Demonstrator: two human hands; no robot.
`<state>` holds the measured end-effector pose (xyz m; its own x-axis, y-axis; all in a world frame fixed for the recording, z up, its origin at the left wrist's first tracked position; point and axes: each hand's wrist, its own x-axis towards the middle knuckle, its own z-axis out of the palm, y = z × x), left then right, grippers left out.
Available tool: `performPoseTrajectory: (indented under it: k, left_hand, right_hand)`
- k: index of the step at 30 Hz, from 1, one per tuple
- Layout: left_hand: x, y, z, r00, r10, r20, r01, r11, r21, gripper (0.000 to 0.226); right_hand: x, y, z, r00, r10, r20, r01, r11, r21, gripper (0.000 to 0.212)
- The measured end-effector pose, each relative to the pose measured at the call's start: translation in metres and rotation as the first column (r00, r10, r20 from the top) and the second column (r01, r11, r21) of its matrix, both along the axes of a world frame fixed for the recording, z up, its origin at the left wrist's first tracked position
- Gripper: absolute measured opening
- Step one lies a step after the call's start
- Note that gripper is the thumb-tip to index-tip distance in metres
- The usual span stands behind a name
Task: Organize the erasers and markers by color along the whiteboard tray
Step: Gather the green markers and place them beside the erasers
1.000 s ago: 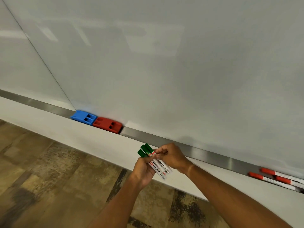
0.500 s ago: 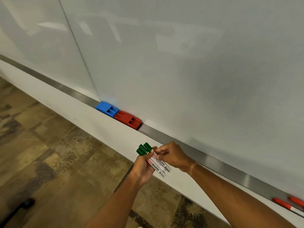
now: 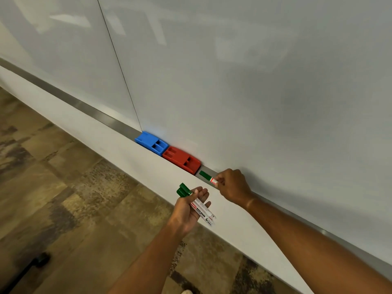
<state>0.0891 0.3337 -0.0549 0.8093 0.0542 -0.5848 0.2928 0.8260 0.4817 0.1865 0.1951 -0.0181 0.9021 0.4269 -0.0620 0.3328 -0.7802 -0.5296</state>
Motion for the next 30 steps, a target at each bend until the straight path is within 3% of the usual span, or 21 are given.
performPoseTrajectory:
  k: [4, 9, 21, 25, 27, 30]
  left_hand:
    - [0.007, 0.015, -0.008, 1.0, -0.01, -0.014, 0.01, 1.0, -0.006, 0.026]
    - [0.008, 0.025, -0.017, 0.999, -0.031, -0.018, 0.031, 1.0, 0.003, 0.026]
    - [0.013, 0.021, -0.016, 0.999, -0.021, -0.035, 0.021, 1.0, 0.009, 0.027]
    - [0.014, 0.015, -0.011, 1.0, -0.001, -0.031, 0.001, 1.0, 0.012, 0.026]
    - [0.016, 0.011, -0.007, 1.0, 0.003, -0.016, -0.003, 1.0, 0.002, 0.026]
    - [0.016, 0.004, 0.001, 0.999, 0.02, 0.027, -0.019, 1.0, -0.021, 0.022]
  right_hand:
    - [0.012, 0.019, -0.01, 0.999, -0.026, -0.019, 0.023, 0.993, -0.116, 0.032]
    - [0.02, 0.03, -0.02, 0.997, -0.066, -0.051, 0.058, 0.988, -0.143, 0.024]
    - [0.025, 0.031, -0.032, 0.996, -0.052, -0.068, 0.046, 0.995, -0.083, 0.017]
    - [0.017, 0.027, -0.026, 0.999, -0.02, 0.025, 0.019, 1.0, 0.008, 0.008]
    - [0.01, 0.025, -0.021, 0.997, 0.024, -0.068, -0.016, 0.992, 0.124, 0.005]
    - [-0.002, 0.021, -0.016, 0.928, 0.226, -0.297, -0.168, 0.964, 0.206, 0.014]
